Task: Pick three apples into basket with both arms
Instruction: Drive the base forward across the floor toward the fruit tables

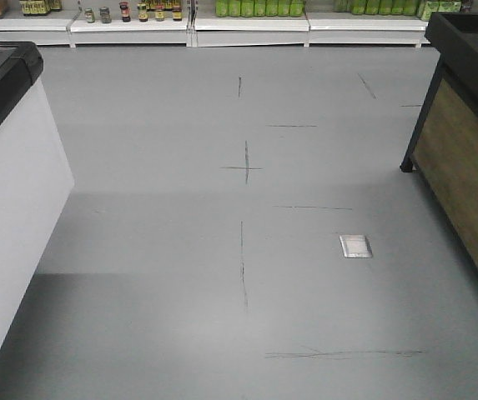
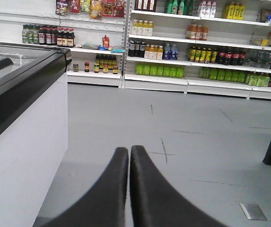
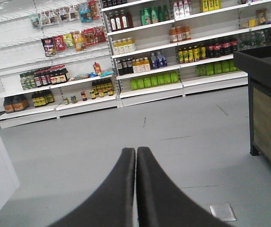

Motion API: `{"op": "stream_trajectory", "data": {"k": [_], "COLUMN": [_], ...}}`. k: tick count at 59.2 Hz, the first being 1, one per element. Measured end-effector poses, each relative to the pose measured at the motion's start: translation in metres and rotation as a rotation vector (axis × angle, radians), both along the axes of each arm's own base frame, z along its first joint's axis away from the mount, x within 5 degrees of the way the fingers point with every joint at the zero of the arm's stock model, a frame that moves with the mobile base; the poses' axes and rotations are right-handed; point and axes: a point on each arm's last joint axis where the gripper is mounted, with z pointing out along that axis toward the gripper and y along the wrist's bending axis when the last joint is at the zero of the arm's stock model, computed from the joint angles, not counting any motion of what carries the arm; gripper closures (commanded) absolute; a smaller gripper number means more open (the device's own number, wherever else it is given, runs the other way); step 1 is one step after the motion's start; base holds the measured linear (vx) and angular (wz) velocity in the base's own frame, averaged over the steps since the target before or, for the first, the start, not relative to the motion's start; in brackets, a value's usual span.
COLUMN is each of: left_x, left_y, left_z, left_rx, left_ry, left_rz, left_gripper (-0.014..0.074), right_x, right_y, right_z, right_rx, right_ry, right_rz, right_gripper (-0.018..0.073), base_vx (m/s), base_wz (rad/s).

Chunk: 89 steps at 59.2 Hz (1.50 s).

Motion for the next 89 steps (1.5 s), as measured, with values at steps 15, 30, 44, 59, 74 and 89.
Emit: {"op": "stream_trajectory", "data": {"k": [15, 30, 44, 59, 74, 89], "left_x": [0.0, 0.0, 0.0, 0.0, 0.0, 0.0], "left_y": [0.0, 0.0, 0.0, 0.0, 0.0, 0.0], "left_z": [0.0, 0.0, 0.0, 0.0, 0.0, 0.0], "left_rx": [0.0, 0.0, 0.0, 0.0, 0.0, 0.0], "left_ry": [0.0, 0.0, 0.0, 0.0, 0.0, 0.0], "left_rz": [0.0, 0.0, 0.0, 0.0, 0.0, 0.0], "left_gripper": [0.0602, 0.0602, 0.0602, 0.0602, 0.0602, 0.0602], "right_x": [0.0, 0.0, 0.0, 0.0, 0.0, 0.0], "right_y": [0.0, 0.0, 0.0, 0.0, 0.0, 0.0], "right_z": [0.0, 0.0, 0.0, 0.0, 0.0, 0.0], "right_rx": [0.0, 0.0, 0.0, 0.0, 0.0, 0.0], "right_ry": [0.0, 0.0, 0.0, 0.0, 0.0, 0.0], "right_rz": [0.0, 0.0, 0.0, 0.0, 0.0, 0.0], "right_gripper": [0.0568, 0.0568, 0.0568, 0.0568, 0.0568, 0.0568], "base_vx": [0.02, 0.05, 0.08, 0.09, 0.1, 0.12], "base_wz": [0.02, 0.03, 0.06, 0.13, 0.06, -0.01]}}
